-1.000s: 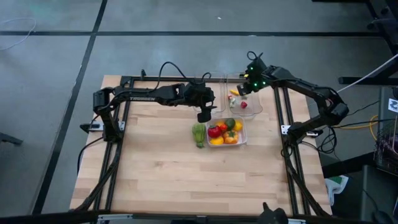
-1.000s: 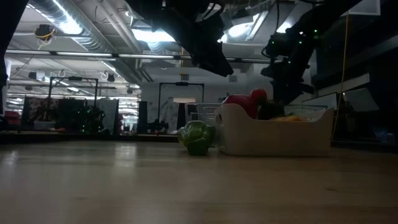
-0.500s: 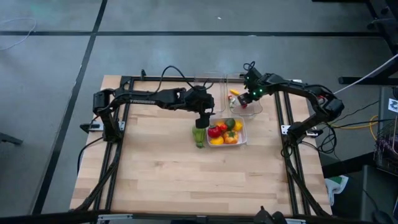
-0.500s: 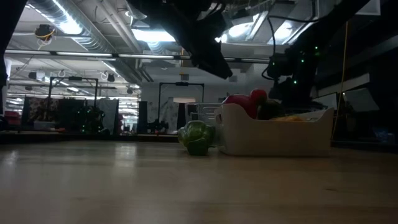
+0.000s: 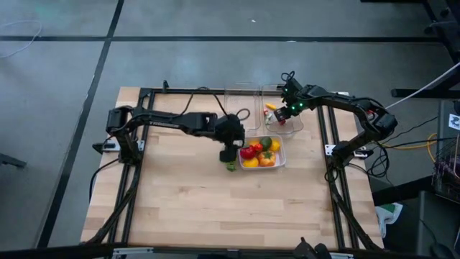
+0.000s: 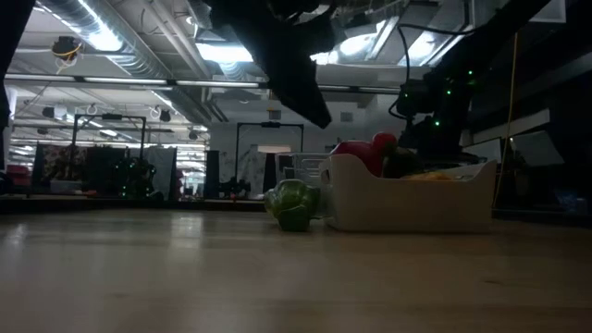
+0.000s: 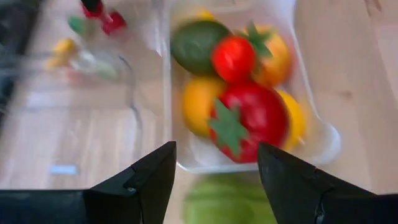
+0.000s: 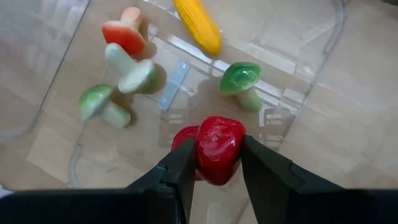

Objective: Sort produce into baskets
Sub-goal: Put the red bell pepper into the right transparent bin, then put the green bell pepper into the right transparent bin

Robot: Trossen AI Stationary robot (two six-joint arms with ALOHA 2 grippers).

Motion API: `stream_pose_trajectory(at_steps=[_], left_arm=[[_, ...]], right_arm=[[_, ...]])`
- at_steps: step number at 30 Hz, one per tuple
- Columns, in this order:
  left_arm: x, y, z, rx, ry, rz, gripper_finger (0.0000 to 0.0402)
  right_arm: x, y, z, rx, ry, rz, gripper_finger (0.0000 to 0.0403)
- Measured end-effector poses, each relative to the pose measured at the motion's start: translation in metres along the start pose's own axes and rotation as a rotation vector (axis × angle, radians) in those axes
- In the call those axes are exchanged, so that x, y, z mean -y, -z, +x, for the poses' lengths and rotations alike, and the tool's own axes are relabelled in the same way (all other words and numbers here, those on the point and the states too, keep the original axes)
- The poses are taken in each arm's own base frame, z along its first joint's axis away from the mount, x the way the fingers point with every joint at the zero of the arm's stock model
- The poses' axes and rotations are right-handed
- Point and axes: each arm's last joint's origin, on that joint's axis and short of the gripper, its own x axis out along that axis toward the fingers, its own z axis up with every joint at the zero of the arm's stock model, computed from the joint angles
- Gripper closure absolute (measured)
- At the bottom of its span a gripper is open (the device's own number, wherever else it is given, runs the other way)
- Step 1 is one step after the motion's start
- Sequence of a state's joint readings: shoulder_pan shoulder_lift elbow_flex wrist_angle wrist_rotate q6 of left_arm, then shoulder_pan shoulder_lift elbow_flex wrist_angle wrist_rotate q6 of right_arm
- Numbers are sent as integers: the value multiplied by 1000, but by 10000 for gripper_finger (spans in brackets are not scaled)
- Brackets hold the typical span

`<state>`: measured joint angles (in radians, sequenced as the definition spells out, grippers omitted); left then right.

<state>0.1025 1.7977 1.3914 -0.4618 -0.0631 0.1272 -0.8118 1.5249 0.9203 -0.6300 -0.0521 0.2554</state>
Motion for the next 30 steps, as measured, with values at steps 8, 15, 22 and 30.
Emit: stream_pose_trajectory(at_steps=[8, 15, 22, 30], left_arm=[[33, 12, -4, -145, 72, 77, 180], [55, 21, -5, -227, 156, 125, 180], [64, 31, 4, -225, 166, 131, 180], [69, 42, 18, -140, 169, 140, 180]], right_arm=[[0, 0, 0, -3, -1, 0, 277], [0, 0, 0, 2, 0, 6, 235], [0, 0, 0, 7, 16, 10, 187], [0, -1, 0, 14, 15, 8, 166]])
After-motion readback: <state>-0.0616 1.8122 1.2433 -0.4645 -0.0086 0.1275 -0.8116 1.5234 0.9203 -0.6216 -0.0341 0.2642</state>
